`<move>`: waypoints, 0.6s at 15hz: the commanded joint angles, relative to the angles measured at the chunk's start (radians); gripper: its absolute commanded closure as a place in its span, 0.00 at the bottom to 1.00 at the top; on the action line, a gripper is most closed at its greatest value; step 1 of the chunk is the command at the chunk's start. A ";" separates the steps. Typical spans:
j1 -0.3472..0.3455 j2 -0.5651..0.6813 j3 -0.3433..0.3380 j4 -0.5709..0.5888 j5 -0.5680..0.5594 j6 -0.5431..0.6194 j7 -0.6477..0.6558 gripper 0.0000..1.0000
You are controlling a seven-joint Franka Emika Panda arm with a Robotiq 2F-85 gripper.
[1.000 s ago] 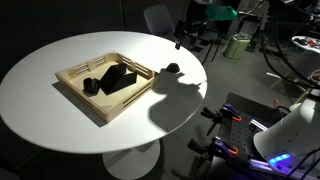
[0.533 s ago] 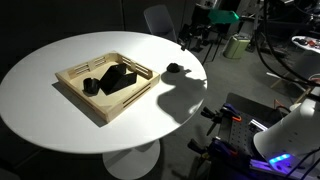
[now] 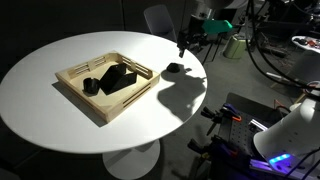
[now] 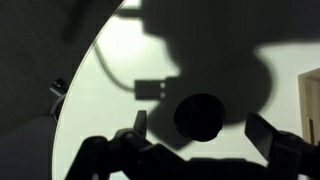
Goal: Push the black object on the table to the left then take the frame off the tray and put it on the table
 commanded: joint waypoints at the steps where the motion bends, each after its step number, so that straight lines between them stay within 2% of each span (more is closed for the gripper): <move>1: 0.001 0.062 0.000 0.025 0.013 0.035 0.008 0.00; 9: 0.023 0.166 0.015 0.045 0.001 0.110 0.025 0.00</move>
